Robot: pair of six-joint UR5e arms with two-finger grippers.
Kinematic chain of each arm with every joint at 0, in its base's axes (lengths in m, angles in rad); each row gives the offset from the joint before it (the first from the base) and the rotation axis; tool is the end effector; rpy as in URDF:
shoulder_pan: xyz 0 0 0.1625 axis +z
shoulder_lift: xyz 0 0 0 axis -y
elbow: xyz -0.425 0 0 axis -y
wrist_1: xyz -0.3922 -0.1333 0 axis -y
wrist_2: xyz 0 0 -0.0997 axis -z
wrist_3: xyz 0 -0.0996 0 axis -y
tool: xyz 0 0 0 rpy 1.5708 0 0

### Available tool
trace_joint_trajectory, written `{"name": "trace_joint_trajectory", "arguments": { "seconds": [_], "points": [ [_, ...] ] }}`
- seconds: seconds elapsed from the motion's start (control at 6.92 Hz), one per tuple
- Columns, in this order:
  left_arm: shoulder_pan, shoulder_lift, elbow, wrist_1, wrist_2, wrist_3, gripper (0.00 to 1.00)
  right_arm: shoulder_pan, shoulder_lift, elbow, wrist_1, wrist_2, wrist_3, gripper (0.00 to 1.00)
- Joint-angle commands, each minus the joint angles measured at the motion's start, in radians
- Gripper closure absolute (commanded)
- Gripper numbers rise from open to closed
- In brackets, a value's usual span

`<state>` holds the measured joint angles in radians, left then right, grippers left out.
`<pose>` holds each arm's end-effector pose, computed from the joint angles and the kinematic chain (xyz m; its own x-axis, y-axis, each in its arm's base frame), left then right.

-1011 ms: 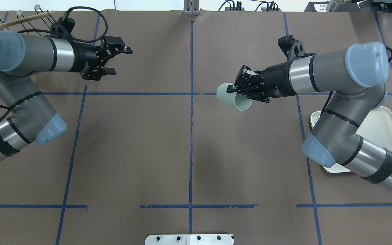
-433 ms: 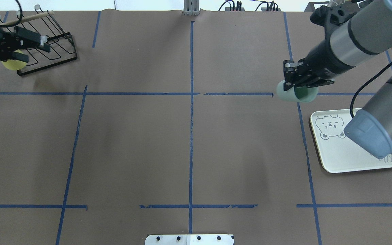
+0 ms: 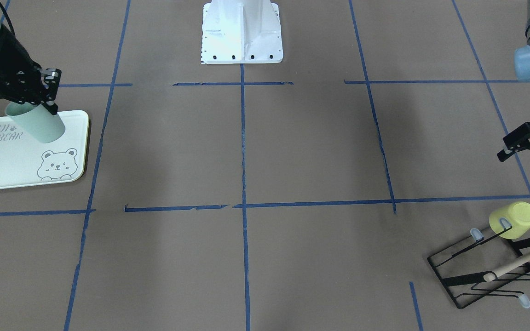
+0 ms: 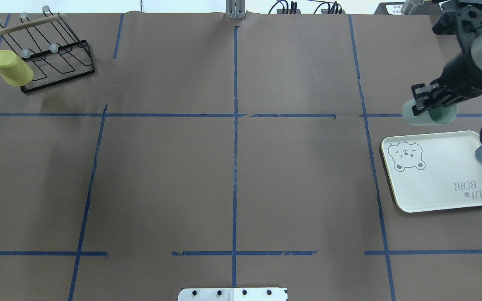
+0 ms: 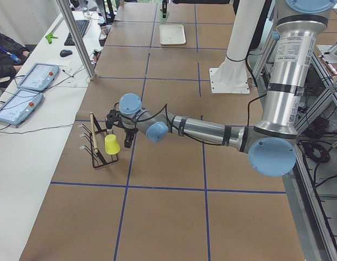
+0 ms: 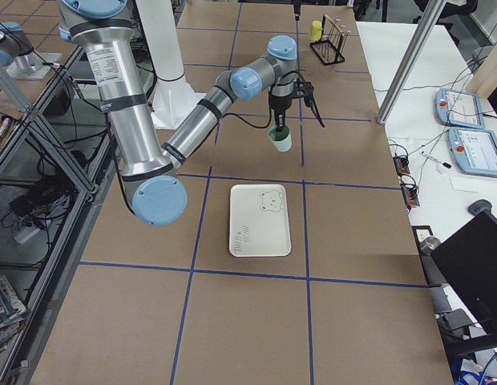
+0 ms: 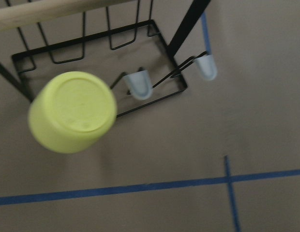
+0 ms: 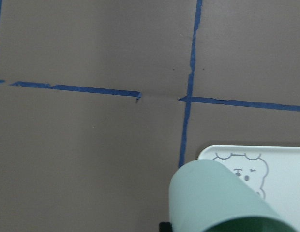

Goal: Left arm grabs green cup and hands to right arm on tray

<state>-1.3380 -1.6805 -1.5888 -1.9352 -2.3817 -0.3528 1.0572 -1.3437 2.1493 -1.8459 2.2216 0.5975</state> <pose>0.0688 -0.5549 0.5484 0.6251 0.1656 -0.7628 0.0135 0.9748 0.2226 -0.1789 -0.4656 0.3116 0.6868 -0.1212 0.7167 0.0452 0.9912 0.1243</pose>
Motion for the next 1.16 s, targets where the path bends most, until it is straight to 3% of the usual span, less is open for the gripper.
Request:
{"name": "trace_joint_trajectory", "arguments": {
  "seconds": [0.0,0.14,0.43,0.58,1.01],
  "points": [
    [-0.136,0.01,-0.006,0.267,0.024,0.344,0.0,0.09,-0.13,0.001,-0.001,0.006,-0.232,1.0],
    [-0.151,0.013,-0.013,0.33,0.029,0.372,0.0,0.121,-0.188,0.003,0.007,0.025,-0.283,1.0],
    [-0.225,0.129,-0.043,0.341,0.021,0.431,0.0,0.138,-0.343,-0.002,0.191,0.053,-0.276,0.99],
    [-0.228,0.16,-0.066,0.341,0.018,0.429,0.0,0.138,-0.395,0.0,0.209,0.053,-0.278,0.98],
    [-0.228,0.168,-0.082,0.34,0.015,0.428,0.0,0.109,-0.401,-0.028,0.212,0.05,-0.219,0.98]
  ]
}}
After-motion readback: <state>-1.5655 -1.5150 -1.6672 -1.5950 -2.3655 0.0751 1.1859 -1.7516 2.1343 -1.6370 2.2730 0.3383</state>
